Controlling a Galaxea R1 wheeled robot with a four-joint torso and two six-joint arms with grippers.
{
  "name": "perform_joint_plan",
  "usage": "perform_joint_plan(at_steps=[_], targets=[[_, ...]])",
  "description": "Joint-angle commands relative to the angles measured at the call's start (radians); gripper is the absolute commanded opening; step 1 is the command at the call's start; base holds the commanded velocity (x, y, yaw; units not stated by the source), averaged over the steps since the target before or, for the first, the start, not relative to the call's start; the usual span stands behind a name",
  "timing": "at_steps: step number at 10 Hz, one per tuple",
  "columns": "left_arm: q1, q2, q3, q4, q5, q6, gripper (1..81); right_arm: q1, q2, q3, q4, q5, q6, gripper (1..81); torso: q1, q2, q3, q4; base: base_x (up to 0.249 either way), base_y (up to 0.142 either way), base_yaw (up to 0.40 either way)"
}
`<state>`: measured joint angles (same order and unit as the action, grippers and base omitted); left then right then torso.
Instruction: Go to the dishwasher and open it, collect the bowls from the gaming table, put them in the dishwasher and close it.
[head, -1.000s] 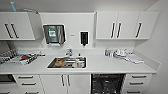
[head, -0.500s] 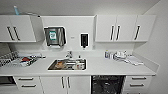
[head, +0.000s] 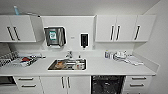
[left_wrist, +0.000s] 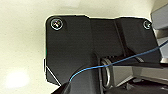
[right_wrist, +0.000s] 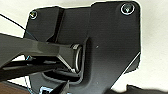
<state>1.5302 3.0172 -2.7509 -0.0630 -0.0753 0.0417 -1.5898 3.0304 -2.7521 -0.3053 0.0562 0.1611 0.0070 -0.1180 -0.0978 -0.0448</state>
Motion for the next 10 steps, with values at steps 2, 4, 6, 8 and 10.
perform_joint_plan(at_steps=[2, 4, 6, 8, 10], targets=[[-0.051, 0.006, -0.006, 0.0, 0.054, 0.003, 81.1, 0.072, 0.021, -0.079, 0.043, -0.074, 0.0, 81.1, 0.0, 0.0, 0.0, 0.0, 0.0, 0.0, 0.0], [-0.064, 0.003, -0.007, -0.006, 0.054, -0.006, 81.1, 0.078, 0.026, -0.076, 0.034, -0.091, -0.006, 81.1, 0.0, 0.0, 0.0, 0.0, 0.0, 0.0, 0.0], [-0.067, 0.013, -0.007, -0.006, 0.054, -0.006, 81.1, 0.081, 0.027, -0.073, 0.032, -0.095, -0.006, 81.1, 0.0, 0.0, 0.0, 0.0, 0.0, 0.0, 0.0], [-0.072, 0.008, -0.007, 0.0, 0.051, 0.003, 81.1, 0.087, 0.026, -0.076, 0.034, -0.095, -0.003, 81.1, 0.0, 0.0, 0.0, 0.0, 0.0, 0.0, 0.0], [-0.081, 0.005, -0.007, 0.003, 0.048, 0.004, 81.1, 0.087, 0.029, -0.072, 0.034, -0.095, -0.003, 81.1, 0.0, 0.0, 0.0, 0.0, 0.0, 0.0, 0.0]])
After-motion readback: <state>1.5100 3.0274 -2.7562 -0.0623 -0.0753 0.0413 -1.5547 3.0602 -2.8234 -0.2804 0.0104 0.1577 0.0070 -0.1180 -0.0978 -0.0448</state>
